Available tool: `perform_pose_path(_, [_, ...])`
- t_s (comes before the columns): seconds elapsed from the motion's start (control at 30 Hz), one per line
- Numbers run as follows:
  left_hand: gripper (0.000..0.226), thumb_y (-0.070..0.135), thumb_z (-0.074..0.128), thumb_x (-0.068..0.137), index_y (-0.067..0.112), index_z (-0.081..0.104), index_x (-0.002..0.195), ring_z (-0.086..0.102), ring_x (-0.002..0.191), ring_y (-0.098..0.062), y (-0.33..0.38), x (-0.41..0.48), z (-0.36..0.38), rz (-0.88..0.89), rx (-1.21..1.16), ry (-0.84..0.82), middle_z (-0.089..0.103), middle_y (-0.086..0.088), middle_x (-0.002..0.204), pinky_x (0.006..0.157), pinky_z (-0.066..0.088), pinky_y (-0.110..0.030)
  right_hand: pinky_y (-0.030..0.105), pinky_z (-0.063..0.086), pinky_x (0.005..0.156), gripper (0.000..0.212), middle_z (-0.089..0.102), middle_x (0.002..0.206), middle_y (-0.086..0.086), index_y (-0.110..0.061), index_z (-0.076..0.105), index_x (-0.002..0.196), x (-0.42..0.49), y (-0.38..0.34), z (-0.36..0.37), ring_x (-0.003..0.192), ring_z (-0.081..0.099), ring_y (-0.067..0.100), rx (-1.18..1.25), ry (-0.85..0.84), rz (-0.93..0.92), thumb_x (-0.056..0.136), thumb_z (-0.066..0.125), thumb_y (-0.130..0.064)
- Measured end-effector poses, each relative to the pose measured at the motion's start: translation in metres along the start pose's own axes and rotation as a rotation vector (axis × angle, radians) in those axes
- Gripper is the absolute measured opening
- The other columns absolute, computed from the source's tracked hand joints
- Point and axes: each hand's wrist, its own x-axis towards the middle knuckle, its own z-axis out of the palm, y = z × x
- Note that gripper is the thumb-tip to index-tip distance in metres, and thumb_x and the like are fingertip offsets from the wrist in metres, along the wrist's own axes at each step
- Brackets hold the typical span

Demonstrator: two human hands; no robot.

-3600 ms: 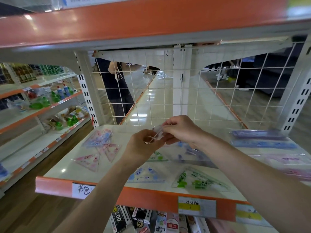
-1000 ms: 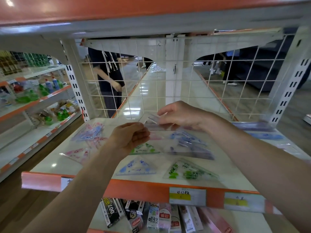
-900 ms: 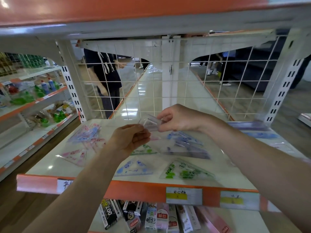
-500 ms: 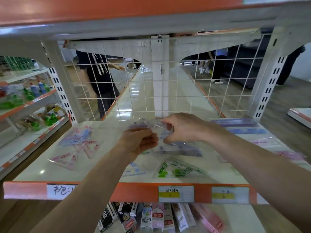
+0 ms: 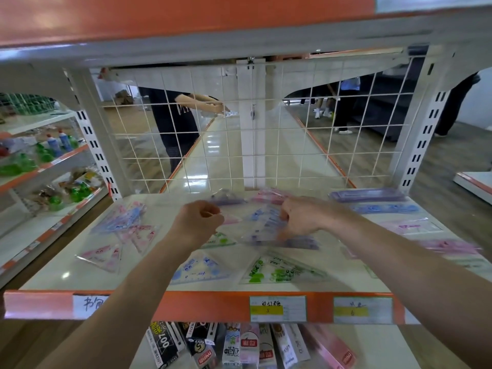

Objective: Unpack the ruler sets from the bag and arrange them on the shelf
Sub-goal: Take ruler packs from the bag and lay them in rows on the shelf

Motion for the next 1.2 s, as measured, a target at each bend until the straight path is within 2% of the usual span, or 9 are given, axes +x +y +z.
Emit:
perform_pose_path(0.27, [0.016,0.021,0.063,0.087,0.019,0.063,0.103,0.060,0.081,-0.014,-0.005,0.004,0.002,0.065,0.230,0.012,0.062,0.004,0.089,0.073,0.047,-0.025,0.028,0.029,0.051,0.034,0.041,0.061,-0.004,-0.018,0.046,0.064,-0.003,-0.001,0.000,0.053,0.039,0.013,0.040,-0.038,0.014,0.080,0.069,-0.037])
perform_pose_path(0.37, [0.020,0.023,0.062,0.087,0.019,0.064,0.107,0.058,0.087,-0.012,-0.009,0.006,0.001,0.083,0.336,0.011,0.059,0.011,0.087,0.077,0.046,-0.025,0.028,0.032,0.052,0.028,0.047,0.064,-0.003,-0.015,0.057,0.072,-0.004,-0.003,0.000,0.056,0.044,0.014,-0.005,-0.057,0.016,0.079,0.068,-0.039])
perform_pose_path(0.5, [0.023,0.024,0.059,0.088,0.020,0.063,0.110,0.057,0.092,-0.014,-0.014,0.003,-0.004,0.088,0.392,0.013,0.058,0.008,0.094,0.079,0.046,-0.026,0.025,0.042,0.064,0.038,0.055,0.091,-0.004,-0.011,0.058,0.099,0.003,-0.011,-0.008,0.081,0.054,0.020,0.025,0.022,-0.024,0.082,0.065,-0.044])
perform_pose_path(0.63, [0.021,0.025,0.059,0.088,0.021,0.063,0.108,0.058,0.090,-0.016,-0.026,-0.003,-0.021,0.063,0.398,0.042,0.061,0.004,0.100,0.079,0.049,-0.028,0.028,0.044,0.078,0.044,0.058,0.117,-0.003,-0.024,0.057,0.124,0.016,-0.043,-0.016,0.096,0.054,0.014,0.127,0.039,-0.129,0.085,0.063,-0.044])
perform_pose_path(0.73, [0.023,0.021,0.060,0.087,0.017,0.064,0.109,0.057,0.088,-0.015,-0.042,-0.008,-0.044,0.027,0.391,0.099,0.058,0.005,0.095,0.078,0.046,-0.026,0.029,0.047,0.086,0.037,0.060,0.117,-0.004,-0.023,0.063,0.118,0.027,-0.077,-0.014,0.099,0.056,0.014,0.095,0.037,-0.227,0.087,0.062,-0.043])
perform_pose_path(0.87, [0.023,0.021,0.059,0.088,0.021,0.064,0.110,0.056,0.087,-0.015,-0.064,-0.013,-0.079,-0.066,0.372,0.200,0.060,0.004,0.099,0.081,0.048,-0.027,0.026,0.046,0.087,0.033,0.063,0.116,-0.004,-0.025,0.065,0.113,0.042,-0.121,-0.005,0.105,0.058,0.016,0.062,0.045,-0.307,0.087,0.061,-0.044])
perform_pose_path(1.0, [0.022,0.022,0.057,0.090,0.023,0.064,0.111,0.055,0.080,-0.014,-0.083,-0.019,-0.108,-0.149,0.384,0.264,0.058,0.008,0.097,0.072,0.043,-0.023,0.025,0.044,0.083,0.031,0.062,0.118,-0.007,-0.028,0.063,0.116,0.055,-0.153,-0.001,0.105,0.057,0.014,0.080,0.025,-0.346,0.088,0.061,-0.041])
perform_pose_path(1.1, [0.020,0.021,0.056,0.090,0.024,0.064,0.108,0.060,0.073,-0.013,-0.093,-0.021,-0.122,-0.186,0.349,0.307,0.059,0.009,0.093,0.066,0.048,-0.024,0.028,0.048,0.084,0.027,0.063,0.116,-0.004,-0.025,0.065,0.114,0.066,-0.171,0.003,0.100,0.059,0.014,0.112,0.018,-0.380,0.089,0.060,-0.036])
perform_pose_path(1.2, [0.019,0.021,0.057,0.090,0.024,0.064,0.108,0.063,0.080,-0.013,-0.099,-0.019,-0.131,-0.207,0.333,0.332,0.059,0.009,0.092,0.075,0.055,-0.031,0.032,0.049,0.086,0.027,0.063,0.113,-0.002,-0.021,0.065,0.114,0.081,-0.189,0.005,0.101,0.059,0.017,0.119,0.048,-0.406,0.091,0.058,-0.034])
